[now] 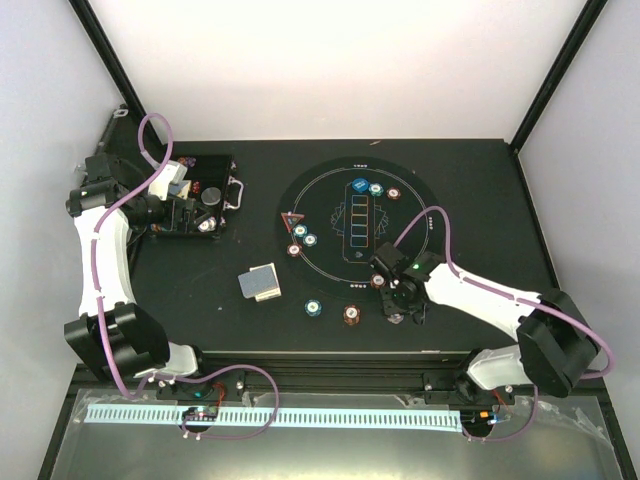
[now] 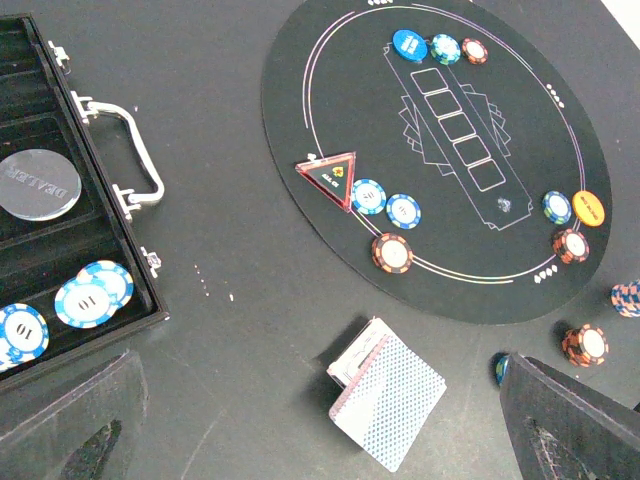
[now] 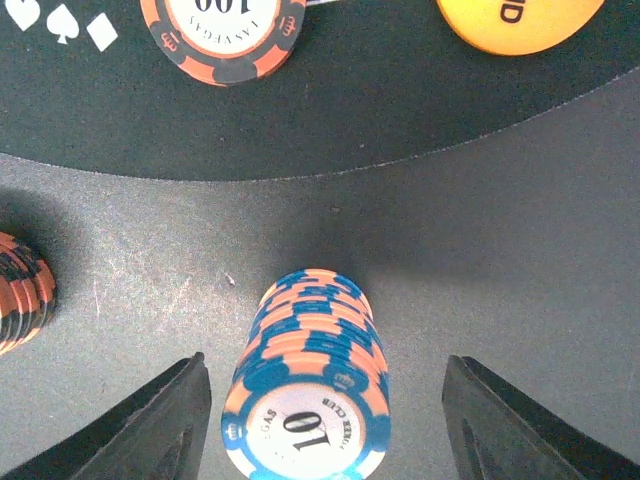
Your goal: Distribute texas hold em gaming equipment
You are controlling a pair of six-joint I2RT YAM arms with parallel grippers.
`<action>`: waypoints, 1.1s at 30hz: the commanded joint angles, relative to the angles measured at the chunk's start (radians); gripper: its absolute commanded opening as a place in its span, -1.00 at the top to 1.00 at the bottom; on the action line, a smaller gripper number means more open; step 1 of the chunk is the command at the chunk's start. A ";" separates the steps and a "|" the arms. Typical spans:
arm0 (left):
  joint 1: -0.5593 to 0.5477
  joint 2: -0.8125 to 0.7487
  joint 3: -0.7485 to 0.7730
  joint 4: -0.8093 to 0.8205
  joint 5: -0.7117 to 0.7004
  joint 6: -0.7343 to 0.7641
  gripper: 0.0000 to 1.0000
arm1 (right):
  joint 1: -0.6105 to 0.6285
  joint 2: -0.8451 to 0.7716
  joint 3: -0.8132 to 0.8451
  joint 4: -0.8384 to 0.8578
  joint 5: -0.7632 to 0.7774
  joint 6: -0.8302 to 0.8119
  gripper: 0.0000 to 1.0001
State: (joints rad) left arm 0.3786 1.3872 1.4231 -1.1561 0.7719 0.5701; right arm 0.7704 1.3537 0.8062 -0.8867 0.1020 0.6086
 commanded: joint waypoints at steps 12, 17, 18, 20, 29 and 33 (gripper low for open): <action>0.007 -0.006 0.048 -0.013 0.027 0.018 -0.97 | 0.010 0.040 -0.019 0.048 -0.002 0.008 -0.01; 0.006 -0.008 0.045 -0.015 0.027 0.018 -0.98 | 0.014 0.039 -0.014 0.044 0.006 0.010 0.23; 0.006 -0.008 0.044 -0.014 0.026 0.020 -0.98 | 0.014 0.036 -0.013 0.041 0.008 0.012 0.27; 0.007 -0.008 0.044 -0.015 0.026 0.020 -0.98 | 0.014 0.030 -0.006 0.034 0.010 0.013 0.36; 0.007 -0.008 0.043 -0.015 0.029 0.017 -0.98 | 0.016 0.007 0.100 -0.057 0.042 -0.012 0.47; 0.006 -0.009 0.042 -0.016 0.029 0.018 -0.98 | 0.015 0.018 0.183 -0.087 0.049 -0.031 0.49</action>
State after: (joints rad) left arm 0.3786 1.3876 1.4250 -1.1561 0.7719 0.5697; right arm 0.7795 1.3865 0.9051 -0.9348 0.1192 0.6006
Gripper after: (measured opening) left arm 0.989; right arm 0.435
